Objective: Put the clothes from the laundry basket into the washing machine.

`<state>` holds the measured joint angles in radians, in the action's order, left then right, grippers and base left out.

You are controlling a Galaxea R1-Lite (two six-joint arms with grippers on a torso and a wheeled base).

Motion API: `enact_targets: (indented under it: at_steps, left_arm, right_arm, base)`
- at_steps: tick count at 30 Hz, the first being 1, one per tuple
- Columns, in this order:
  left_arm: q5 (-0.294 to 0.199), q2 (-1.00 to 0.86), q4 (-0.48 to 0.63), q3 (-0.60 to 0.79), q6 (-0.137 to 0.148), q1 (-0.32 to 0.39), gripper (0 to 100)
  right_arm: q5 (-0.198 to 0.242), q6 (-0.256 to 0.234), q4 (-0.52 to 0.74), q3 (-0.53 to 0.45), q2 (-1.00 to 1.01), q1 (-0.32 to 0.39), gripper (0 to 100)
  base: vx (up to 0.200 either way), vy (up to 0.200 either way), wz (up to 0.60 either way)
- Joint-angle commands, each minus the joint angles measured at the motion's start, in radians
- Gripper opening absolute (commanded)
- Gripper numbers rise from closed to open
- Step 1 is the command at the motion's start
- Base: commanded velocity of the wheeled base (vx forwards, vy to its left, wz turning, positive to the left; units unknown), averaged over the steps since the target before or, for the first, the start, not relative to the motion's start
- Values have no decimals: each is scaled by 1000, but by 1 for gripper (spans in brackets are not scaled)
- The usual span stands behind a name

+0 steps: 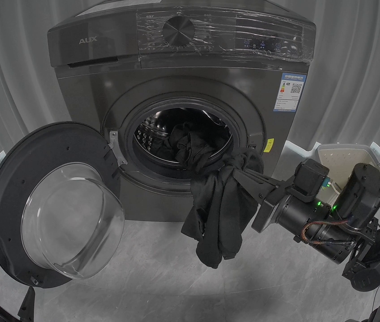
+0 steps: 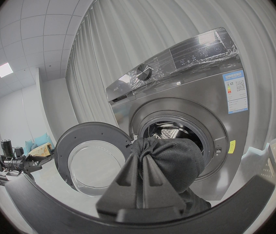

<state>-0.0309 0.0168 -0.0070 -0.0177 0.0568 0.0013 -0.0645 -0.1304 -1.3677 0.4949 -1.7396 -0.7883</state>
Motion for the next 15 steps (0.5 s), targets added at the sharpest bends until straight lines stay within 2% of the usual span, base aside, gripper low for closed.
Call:
enact_targets:
  at_steps: [1,13,14,15]
  left_arm:
    - [0,-17,-1,18,1,0,100]
    - [0,-17,-2,18,1,0,100]
    - [11,-17,-31,-5,-22,2,100]
    - [11,-8,-74,-76,-32,5,100]
  right_arm:
    - [0,-1,-1,13,-21,-2,0]
    - [2,0,-2,59,-51,-2,0]
    - [2,0,-2,67,-51,-2,0]
    - [2,0,-2,70,-51,-2,0]
  base:
    - [0,0,0]
    - [0,0,0]
    - [0,0,0]
    - [0,0,0]
